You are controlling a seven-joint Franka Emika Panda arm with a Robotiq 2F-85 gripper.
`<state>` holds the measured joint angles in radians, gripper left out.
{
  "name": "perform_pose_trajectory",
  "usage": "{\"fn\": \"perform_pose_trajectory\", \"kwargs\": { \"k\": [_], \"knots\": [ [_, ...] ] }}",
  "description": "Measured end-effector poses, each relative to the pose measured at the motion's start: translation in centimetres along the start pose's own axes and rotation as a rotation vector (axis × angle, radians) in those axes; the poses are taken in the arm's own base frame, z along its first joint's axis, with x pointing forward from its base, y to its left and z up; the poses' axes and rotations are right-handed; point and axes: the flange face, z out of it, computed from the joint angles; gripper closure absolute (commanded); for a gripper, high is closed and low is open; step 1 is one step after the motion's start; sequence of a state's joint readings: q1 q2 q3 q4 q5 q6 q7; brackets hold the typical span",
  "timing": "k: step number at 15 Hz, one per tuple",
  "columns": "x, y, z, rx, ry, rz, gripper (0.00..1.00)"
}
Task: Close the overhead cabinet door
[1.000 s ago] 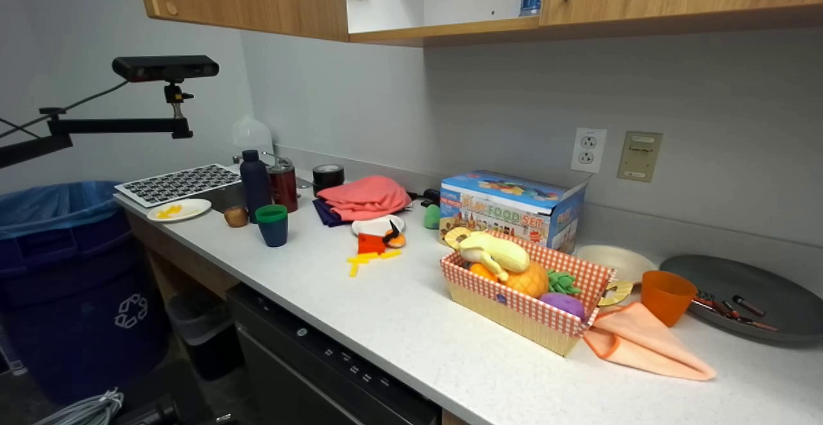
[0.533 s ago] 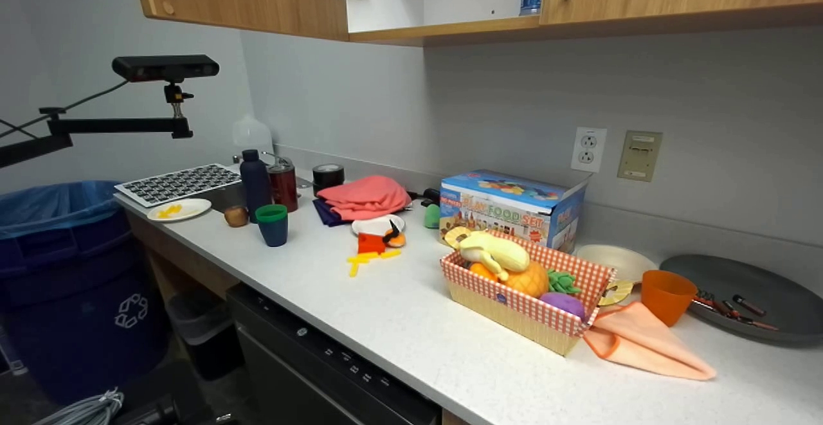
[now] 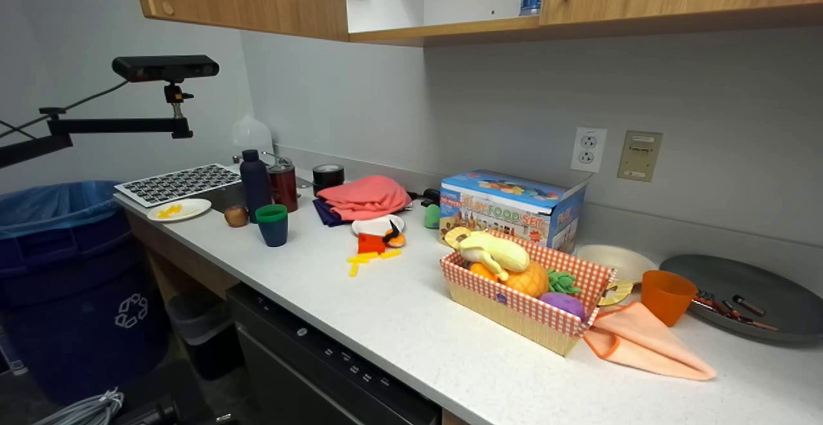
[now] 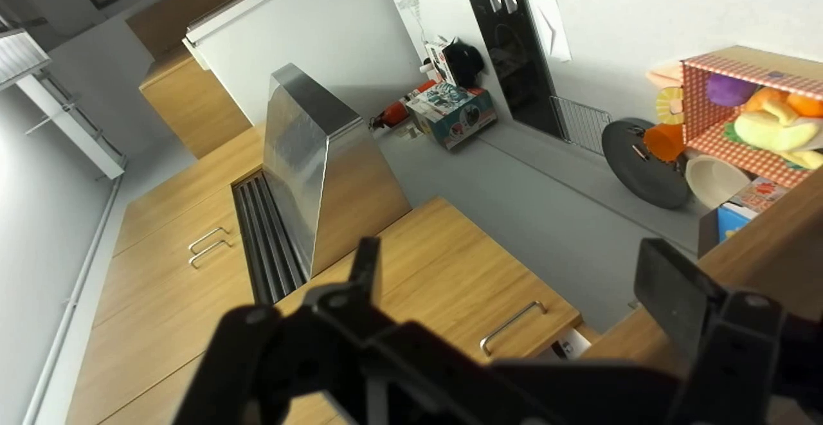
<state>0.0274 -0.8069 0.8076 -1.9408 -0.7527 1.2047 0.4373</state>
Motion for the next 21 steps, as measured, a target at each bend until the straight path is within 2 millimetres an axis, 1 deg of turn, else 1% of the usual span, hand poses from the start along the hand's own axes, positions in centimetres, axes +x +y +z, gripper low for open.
{"fn": "perform_pose_trajectory", "kwargs": {
  "k": [2, 3, 4, 6, 8, 10, 12, 14, 15, 17, 21],
  "knots": [
    [0.3, -0.7, 0.4, 0.010, 0.000, -0.025, 0.00],
    [0.5, -1.2, 1.3, 0.006, -0.010, -0.042, 0.00],
    [0.9, -1.6, 2.5, -0.002, -0.029, -0.056, 0.00],
    [1.7, -2.0, 5.6, -0.019, -0.079, -0.077, 0.00],
    [2.7, -2.9, 9.7, -0.032, -0.134, -0.102, 0.00],
    [3.9, -4.6, 14.3, -0.033, -0.190, -0.127, 0.00],
    [4.8, -6.5, 18.4, -0.034, -0.238, -0.135, 0.00],
    [5.5, -7.7, 21.5, -0.041, -0.280, -0.135, 0.00],
    [5.7, -8.1, 22.6, -0.046, -0.297, -0.135, 0.00],
    [5.8, -8.3, 23.9, -0.049, -0.317, -0.137, 0.00],
    [5.4, -8.0, 24.6, -0.033, -0.352, -0.142, 0.00]
  ]
}}
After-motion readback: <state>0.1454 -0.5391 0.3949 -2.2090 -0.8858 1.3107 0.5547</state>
